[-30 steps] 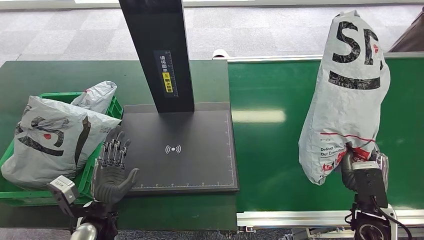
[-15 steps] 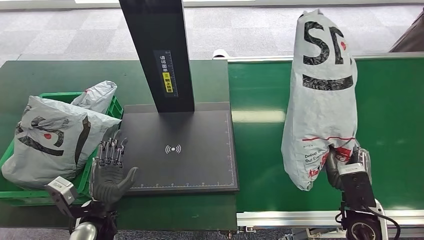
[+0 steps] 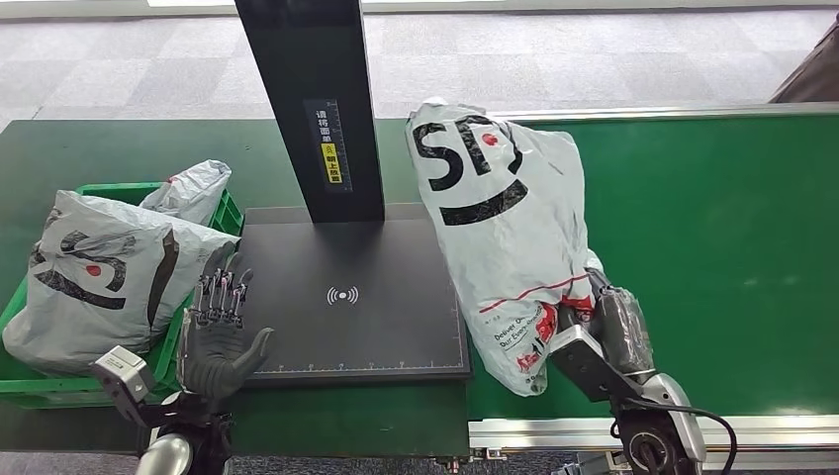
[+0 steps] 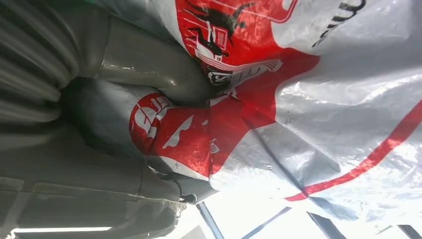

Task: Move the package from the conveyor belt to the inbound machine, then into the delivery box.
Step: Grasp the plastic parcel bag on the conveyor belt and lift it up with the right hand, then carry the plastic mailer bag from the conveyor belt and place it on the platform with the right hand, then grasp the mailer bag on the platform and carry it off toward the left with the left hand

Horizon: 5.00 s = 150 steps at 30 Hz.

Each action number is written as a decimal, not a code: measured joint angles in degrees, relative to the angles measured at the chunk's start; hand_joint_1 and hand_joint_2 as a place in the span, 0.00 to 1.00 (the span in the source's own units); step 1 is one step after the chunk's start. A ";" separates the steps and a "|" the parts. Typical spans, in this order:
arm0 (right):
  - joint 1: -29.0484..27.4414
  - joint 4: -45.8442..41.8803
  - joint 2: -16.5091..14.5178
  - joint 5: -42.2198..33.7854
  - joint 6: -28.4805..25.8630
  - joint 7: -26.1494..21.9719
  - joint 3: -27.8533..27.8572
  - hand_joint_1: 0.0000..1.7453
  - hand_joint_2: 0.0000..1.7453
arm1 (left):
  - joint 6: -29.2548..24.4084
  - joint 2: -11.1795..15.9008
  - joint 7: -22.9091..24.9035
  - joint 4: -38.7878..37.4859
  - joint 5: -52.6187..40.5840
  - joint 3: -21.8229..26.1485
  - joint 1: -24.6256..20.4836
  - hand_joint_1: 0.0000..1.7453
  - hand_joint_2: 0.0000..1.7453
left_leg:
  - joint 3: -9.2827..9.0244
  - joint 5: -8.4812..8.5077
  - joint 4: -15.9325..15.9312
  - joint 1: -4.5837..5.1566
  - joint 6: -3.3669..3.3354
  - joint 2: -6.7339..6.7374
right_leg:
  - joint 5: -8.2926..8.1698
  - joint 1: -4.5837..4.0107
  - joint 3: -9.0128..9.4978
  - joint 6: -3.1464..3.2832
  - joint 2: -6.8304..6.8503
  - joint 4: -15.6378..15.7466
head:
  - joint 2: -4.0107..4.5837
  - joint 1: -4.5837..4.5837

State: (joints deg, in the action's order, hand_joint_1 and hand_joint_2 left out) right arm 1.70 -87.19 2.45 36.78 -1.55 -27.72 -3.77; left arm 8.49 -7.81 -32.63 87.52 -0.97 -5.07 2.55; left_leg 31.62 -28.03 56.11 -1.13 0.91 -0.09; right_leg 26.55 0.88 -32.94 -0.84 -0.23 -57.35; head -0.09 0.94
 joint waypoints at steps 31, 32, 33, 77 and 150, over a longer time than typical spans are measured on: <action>0.95 4.98 0.89 22.20 -7.20 7.50 -14.58 1.00 1.00 | 1.63 0.14 0.28 -1.64 -0.43 -1.23 -1.84 0.00 1.00 | 0.00 0.00 0.00 0.00 0.00 0.00 | 0.00 0.00 0.00 0.00 0.00 0.00 | 0.00 0.00; 1.01 5.13 0.89 22.21 -7.22 7.50 -14.75 1.00 1.00 | 1.63 0.14 0.28 -1.69 -0.43 -1.28 -1.84 0.00 1.00 | 0.00 0.00 0.00 0.00 0.00 0.00 | 0.00 0.00 0.00 0.00 0.00 0.00 | 0.00 0.00; 1.04 5.27 0.89 22.22 -7.24 7.51 -14.90 1.00 1.00 | 1.63 0.14 0.28 -1.75 -0.43 -1.33 -1.84 0.00 1.00 | 0.00 0.00 0.00 0.00 0.00 0.00 | 0.00 0.00 0.00 0.00 0.00 0.00 | 0.00 0.00; 12.64 21.75 -4.12 8.38 -6.92 -2.17 -26.92 0.00 1.00 | -0.02 1.42 1.05 0.09 -4.60 -3.69 -2.68 0.00 1.00 | 0.01 0.05 0.00 -0.01 0.02 0.02 | -0.01 -0.02 -0.05 0.01 -0.01 -0.03 | 0.00 -0.01; 12.73 15.67 -8.22 -43.09 23.76 -1.45 -1.04 0.00 1.00 | -1.45 9.39 25.06 -16.63 -48.73 -17.61 -7.08 1.00 1.00 | -1.07 -0.05 -0.12 -0.01 0.10 0.04 | 0.13 -0.02 1.03 0.12 -0.06 -0.07 | 0.00 -0.01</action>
State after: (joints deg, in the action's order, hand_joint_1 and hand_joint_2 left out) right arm 14.43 -71.52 -5.76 -6.31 22.21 -29.17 -4.81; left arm 7.04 1.58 -7.57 70.89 -49.71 -22.68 -4.53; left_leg 30.55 -28.08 55.99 -1.14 1.01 -0.04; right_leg 26.68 0.86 -31.91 -0.71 -0.30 -57.42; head -0.09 0.93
